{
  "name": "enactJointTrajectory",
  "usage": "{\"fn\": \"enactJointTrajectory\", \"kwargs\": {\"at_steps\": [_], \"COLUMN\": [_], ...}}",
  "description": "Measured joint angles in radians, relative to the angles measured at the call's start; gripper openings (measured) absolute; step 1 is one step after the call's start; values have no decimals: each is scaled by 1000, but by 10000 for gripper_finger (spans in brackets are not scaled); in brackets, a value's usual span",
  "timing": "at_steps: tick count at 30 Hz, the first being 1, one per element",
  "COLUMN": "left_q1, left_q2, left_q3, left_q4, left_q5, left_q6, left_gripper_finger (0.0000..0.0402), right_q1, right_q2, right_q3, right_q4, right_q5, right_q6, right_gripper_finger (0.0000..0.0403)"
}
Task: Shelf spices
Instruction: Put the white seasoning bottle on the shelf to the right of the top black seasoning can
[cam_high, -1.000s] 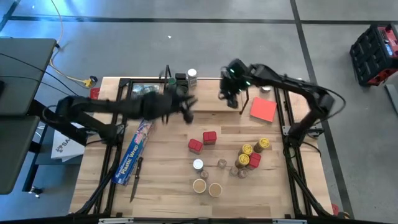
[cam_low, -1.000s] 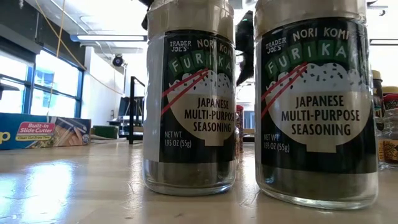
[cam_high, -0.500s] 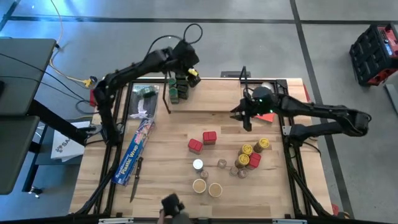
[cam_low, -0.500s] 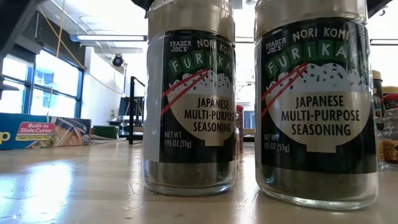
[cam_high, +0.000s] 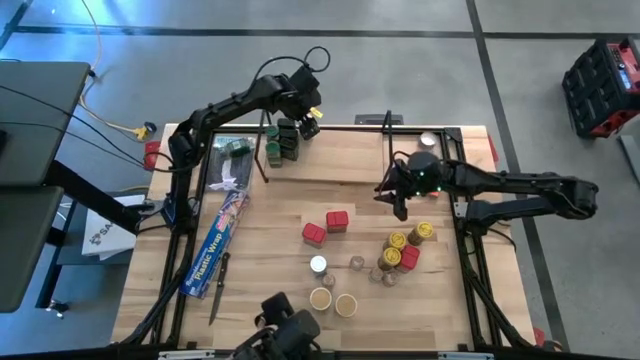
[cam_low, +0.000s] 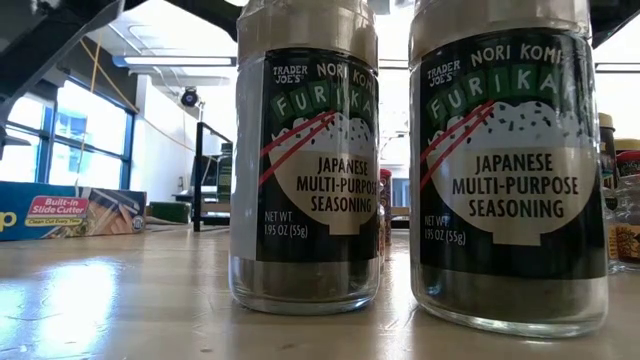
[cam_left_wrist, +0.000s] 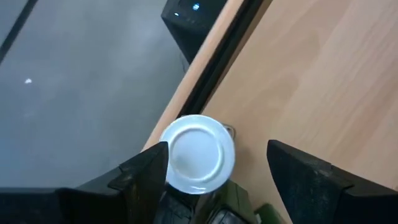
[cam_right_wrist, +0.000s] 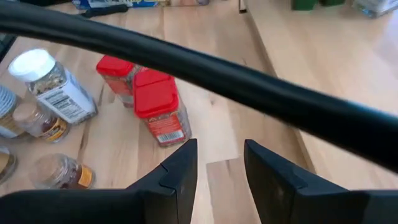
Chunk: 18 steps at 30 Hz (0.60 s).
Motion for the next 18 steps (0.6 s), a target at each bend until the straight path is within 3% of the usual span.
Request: {"fn": "enactJointTrajectory", "kwargs": {"at_steps": [8,18], "left_q1": [7,18], "left_q2": [1,13], "left_q3": [1,-32], "left_q4": [-2,3], "left_q5": [-7,4], "left_q6": [18,52], "left_gripper_finger": [261,219], "right_q1": [-2,-3], "right_q2": [0,0], "right_q3": [-1,-1], "right_q4": [13,12], "right_q5": [1,1], "right_q6": [-9,-11], "right_gripper_finger": [126,126]}}
